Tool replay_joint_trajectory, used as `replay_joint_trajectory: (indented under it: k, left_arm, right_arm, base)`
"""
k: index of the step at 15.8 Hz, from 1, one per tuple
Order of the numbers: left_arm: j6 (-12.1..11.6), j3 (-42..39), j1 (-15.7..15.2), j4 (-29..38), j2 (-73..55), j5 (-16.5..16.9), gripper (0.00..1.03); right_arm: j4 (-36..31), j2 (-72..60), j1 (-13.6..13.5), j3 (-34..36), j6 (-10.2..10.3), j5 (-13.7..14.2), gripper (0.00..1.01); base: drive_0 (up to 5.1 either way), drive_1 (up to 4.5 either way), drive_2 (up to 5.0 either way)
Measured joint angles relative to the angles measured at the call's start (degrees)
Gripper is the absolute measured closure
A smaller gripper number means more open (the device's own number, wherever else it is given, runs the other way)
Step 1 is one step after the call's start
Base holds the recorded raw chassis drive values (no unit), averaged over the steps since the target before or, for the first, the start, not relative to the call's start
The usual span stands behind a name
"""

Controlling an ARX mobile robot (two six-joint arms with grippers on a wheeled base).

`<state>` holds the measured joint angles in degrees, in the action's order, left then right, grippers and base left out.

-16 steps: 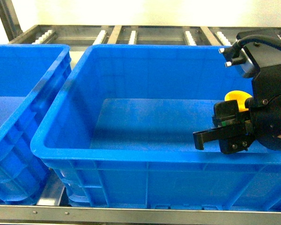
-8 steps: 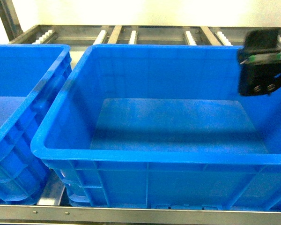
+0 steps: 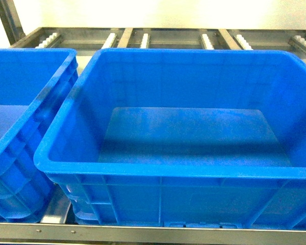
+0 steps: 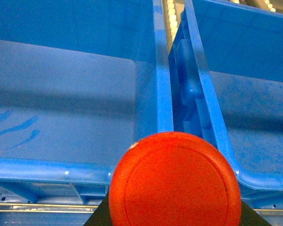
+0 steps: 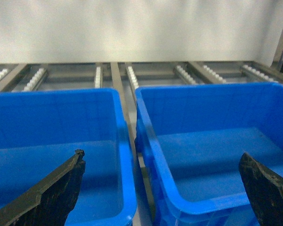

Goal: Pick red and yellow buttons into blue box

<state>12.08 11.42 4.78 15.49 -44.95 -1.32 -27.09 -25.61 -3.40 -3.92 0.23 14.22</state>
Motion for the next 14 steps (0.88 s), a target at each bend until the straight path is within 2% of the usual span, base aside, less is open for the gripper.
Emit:
replay_joint_trajectory:
  k: [3,5,9,10,12,14]
  left_arm:
    - [0.0,0.0,0.0,0.0,0.0,0.0,0.8]
    - [0.0,0.3,1.2,0.8,-0.7,-0.5,0.8]
    - [-0.2,13.0,7.5,10.7,-14.3,0.9,0.8]
    - [-1.0,15.9,9.1,12.1,-19.6,1.7,0.8]
    - [-6.0,22.9,13.0,13.7,-32.8,2.5,0.8]
    - [-11.6,31.2,15.5,11.9,-43.7,4.2,0.8]
  right_arm:
    - [0.0,1.4,0.0,-0.5,0.0,0.5,0.03]
    - [0.0,1.3,0.0,-0.5,0.0,0.5,0.03]
    - [-0.1,1.3,0.0,-0.5,0.0,0.5,0.03]
    - [-0.1,1.3,0.0,-0.5,0.0,0.5,0.03]
    - [-0.1,1.3,0.0,-0.5,0.0,0.5,0.03]
    - [-0.1,1.3,0.0,-0.5,0.0,0.5,0.03]
  base:
    - [0.0,0.0,0.0]
    - [0.0,0.0,0.0]
    - [0.0,0.0,0.0]
    - [0.0,0.0,0.0]
    - [0.0,0.0,0.0]
    - [0.0,0.0,0.0]
